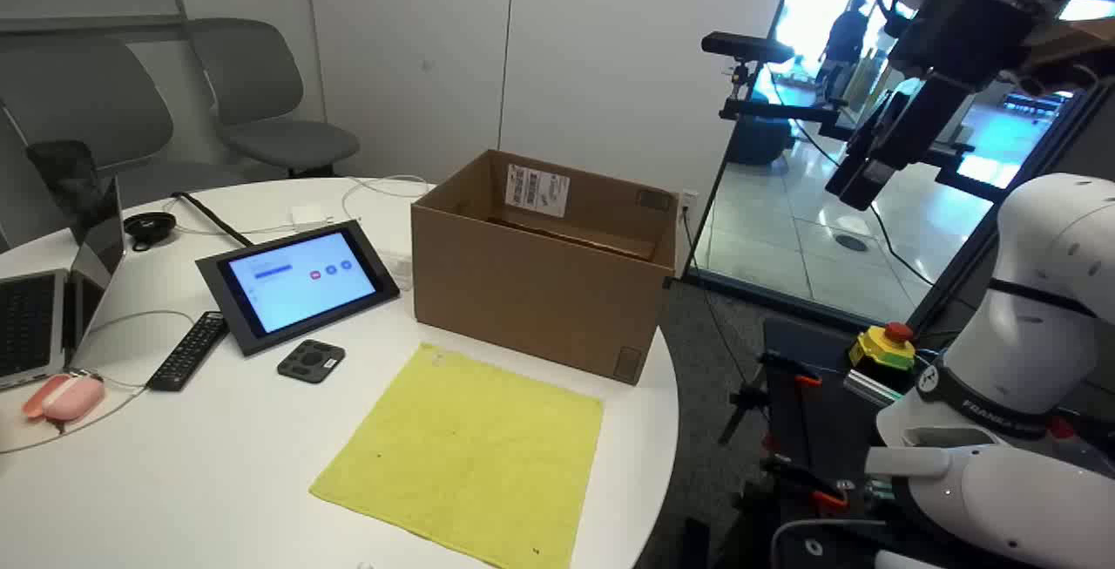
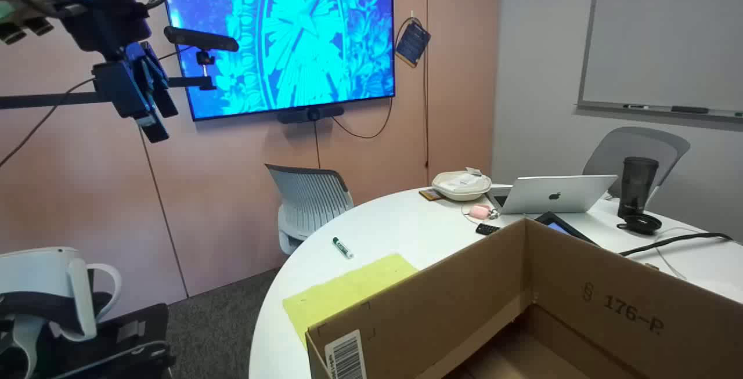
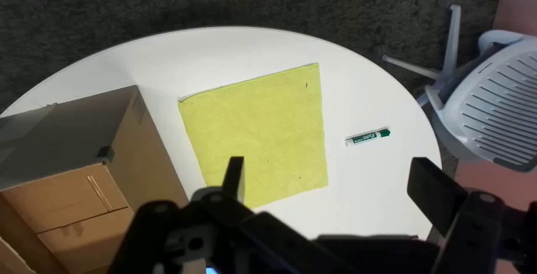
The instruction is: Put the marker in the towel, fold it then put it in the box
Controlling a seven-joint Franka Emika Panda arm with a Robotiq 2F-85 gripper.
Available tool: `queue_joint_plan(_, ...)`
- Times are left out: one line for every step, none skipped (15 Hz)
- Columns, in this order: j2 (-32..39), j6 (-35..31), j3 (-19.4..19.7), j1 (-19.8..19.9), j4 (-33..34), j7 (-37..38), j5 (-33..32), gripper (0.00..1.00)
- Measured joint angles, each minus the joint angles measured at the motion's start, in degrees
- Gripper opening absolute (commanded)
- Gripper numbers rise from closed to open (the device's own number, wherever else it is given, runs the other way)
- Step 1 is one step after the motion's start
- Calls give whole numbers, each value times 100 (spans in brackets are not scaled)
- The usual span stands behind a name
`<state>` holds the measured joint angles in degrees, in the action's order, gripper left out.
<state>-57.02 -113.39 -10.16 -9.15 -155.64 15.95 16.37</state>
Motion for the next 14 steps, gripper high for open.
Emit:
queue_joint_plan(-4,-1,0,0,10,0,0,100)
queue_joint_plan(-8,-1,0,0,18,0,0,100)
queue_joint_plan(-15,-1,0,0,20,0,0,100)
queue_joint_plan(-15,-1,0,0,20,0,0,100)
queue_joint_plan(-15,-1,0,0,20,0,0,100)
queue_joint_plan(-11,1,-1,0,14,-1,0,100)
queue_joint_plan(4,0,-3,2,5,-4,0,100)
queue_joint_plan(34,-3,-7,3,3,-12,-1,100)
queue_joint_plan(88,-35,-21,4,3,-34,-3,100)
queue_joint_plan(165,-87,-47,4,5,-62,-5,100)
queue_joint_plan(264,-175,-82,4,15,-87,-16,100)
queue_joint_plan(391,-298,-123,4,33,-122,-27,100)
queue_joint_plan(543,-450,-175,4,65,-170,-37,100)
queue_joint_plan(713,-628,-235,4,107,-216,-50,100)
